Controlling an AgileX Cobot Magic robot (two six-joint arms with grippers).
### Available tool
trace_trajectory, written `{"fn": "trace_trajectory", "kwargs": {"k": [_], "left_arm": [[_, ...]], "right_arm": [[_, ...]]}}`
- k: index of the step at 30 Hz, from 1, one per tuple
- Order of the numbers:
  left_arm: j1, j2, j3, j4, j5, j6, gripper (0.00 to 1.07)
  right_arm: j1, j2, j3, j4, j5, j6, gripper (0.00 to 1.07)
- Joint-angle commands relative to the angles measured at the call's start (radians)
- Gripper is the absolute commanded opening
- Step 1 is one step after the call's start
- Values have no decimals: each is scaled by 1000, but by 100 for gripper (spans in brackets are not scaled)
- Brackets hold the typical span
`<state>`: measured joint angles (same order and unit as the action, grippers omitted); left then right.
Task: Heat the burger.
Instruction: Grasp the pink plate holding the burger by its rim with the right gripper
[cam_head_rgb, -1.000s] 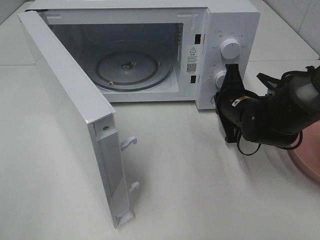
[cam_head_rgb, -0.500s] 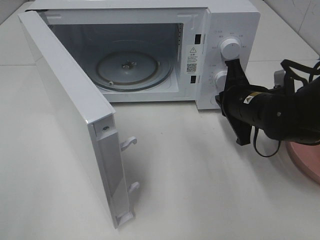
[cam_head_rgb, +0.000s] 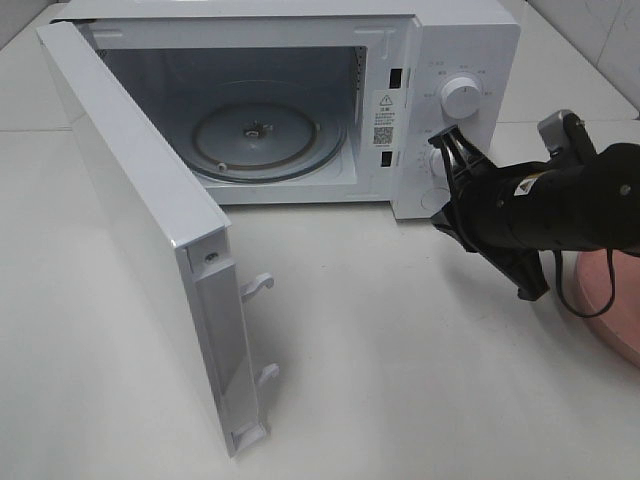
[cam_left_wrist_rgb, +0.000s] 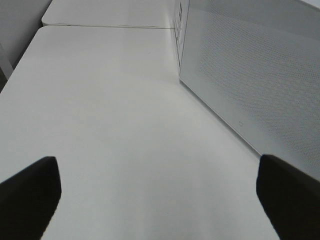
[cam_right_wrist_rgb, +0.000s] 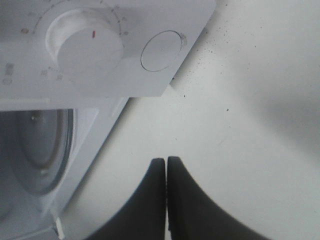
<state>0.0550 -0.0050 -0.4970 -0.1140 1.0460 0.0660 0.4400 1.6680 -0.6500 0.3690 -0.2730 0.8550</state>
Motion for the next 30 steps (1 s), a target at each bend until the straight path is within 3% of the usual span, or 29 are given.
{"fn": "trace_trajectory", "kwargs": {"k": [1,9,13,24,30], "left_arm": [[0,-22,2,-2,-9,-3,100],[0,-22,2,-2,-9,-3,100],[0,-22,2,-2,-9,-3,100],[0,-22,2,-2,-9,-3,100],[0,-22,2,-2,-9,-3,100]], "right_arm": [[-4,-50,3,-11,104,-158,0],[-4,-118,3,-16,370,-427,2],[-8,-165,3,-78,478,-536,4],[-8,-266,0,-189,656,-635,7],[-8,-284,-71,-254,854,-669,11]]}}
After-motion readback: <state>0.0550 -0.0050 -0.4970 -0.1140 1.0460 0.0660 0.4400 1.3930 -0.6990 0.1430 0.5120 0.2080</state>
